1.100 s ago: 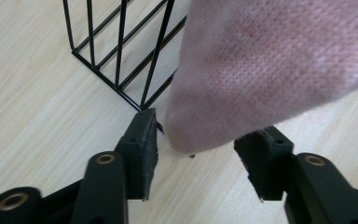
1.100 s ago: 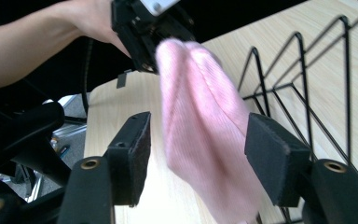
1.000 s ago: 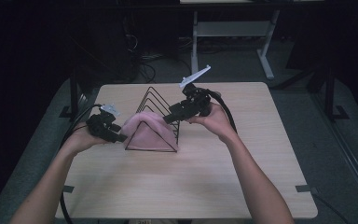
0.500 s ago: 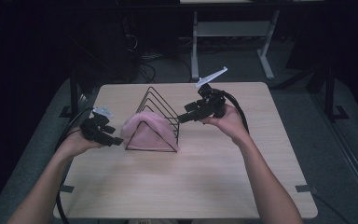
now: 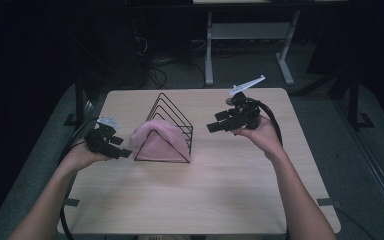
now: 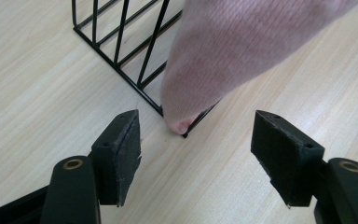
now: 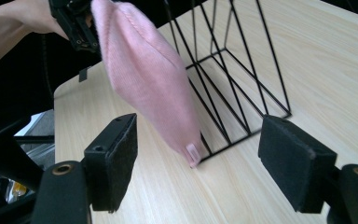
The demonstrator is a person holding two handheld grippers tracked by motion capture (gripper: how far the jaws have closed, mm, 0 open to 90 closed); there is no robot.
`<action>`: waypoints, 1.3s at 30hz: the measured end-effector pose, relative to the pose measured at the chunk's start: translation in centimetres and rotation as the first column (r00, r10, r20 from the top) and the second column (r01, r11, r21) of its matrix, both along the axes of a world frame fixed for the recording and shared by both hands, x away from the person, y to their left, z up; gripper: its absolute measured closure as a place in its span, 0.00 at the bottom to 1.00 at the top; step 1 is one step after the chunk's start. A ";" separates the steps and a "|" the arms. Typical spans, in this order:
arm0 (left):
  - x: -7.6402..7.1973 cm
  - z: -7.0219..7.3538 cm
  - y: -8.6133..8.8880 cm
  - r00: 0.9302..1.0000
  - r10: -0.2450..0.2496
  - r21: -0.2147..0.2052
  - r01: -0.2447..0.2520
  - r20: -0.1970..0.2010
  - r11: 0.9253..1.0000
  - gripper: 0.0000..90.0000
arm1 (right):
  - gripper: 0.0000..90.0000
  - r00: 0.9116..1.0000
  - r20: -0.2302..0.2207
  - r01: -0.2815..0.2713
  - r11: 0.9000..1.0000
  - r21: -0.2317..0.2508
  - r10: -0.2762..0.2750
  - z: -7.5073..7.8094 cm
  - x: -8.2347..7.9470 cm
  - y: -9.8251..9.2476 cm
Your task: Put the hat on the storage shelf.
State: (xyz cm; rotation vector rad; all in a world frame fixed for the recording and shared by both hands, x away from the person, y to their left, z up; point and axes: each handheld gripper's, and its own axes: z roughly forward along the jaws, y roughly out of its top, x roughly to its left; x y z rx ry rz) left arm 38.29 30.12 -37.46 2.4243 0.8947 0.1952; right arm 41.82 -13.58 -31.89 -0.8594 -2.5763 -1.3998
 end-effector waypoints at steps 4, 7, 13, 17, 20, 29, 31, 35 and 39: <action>-0.1 -0.2 0.1 1.000 0.002 -0.001 -0.002 -0.001 1.000 0.35 | 0.30 1.000 -0.009 0.023 1.000 -0.010 -0.023 -0.4 -0.3 -1.2; -0.2 -0.5 0.4 1.000 0.007 0.000 -0.007 -0.007 1.000 0.33 | 0.30 0.999 -0.013 0.045 0.999 -0.013 -0.045 -0.7 -0.5 -2.1; -0.5 -0.6 0.8 1.000 0.004 -0.023 -0.004 -0.010 1.000 0.32 | 0.30 0.996 -0.023 0.084 0.996 -0.016 -0.085 -1.5 -1.2 -3.9; -0.7 -0.6 0.6 1.000 0.002 -0.047 -0.002 -0.008 0.999 0.32 | 0.29 0.995 -0.023 0.101 0.995 -0.009 -0.101 -1.9 -1.7 -4.8; -0.9 -0.6 0.4 1.000 -0.002 -0.043 0.001 -0.008 0.999 0.31 | 0.29 0.994 -0.023 0.107 0.994 -0.010 -0.107 -2.1 -2.1 -5.4; -1.6 -0.6 0.2 1.000 -0.003 -0.042 0.003 0.004 0.999 0.31 | 0.29 0.990 -0.029 0.135 0.990 -0.024 -0.136 -3.0 -3.4 -7.4; -1.7 -0.7 0.4 1.000 -0.007 -0.033 0.008 0.004 0.999 0.31 | 0.29 0.989 -0.034 0.143 0.989 -0.029 -0.144 -3.2 -3.8 -7.8; -1.9 -0.9 0.6 1.000 0.005 -0.043 -0.004 0.007 0.999 0.31 | 0.29 0.986 -0.041 0.158 0.987 -0.037 -0.159 -3.9 -4.4 -8.7; -2.2 -1.2 0.8 1.000 0.004 -0.040 -0.004 0.007 0.999 0.30 | 0.29 0.984 -0.047 0.169 0.985 -0.036 -0.171 -4.4 -5.0 -9.4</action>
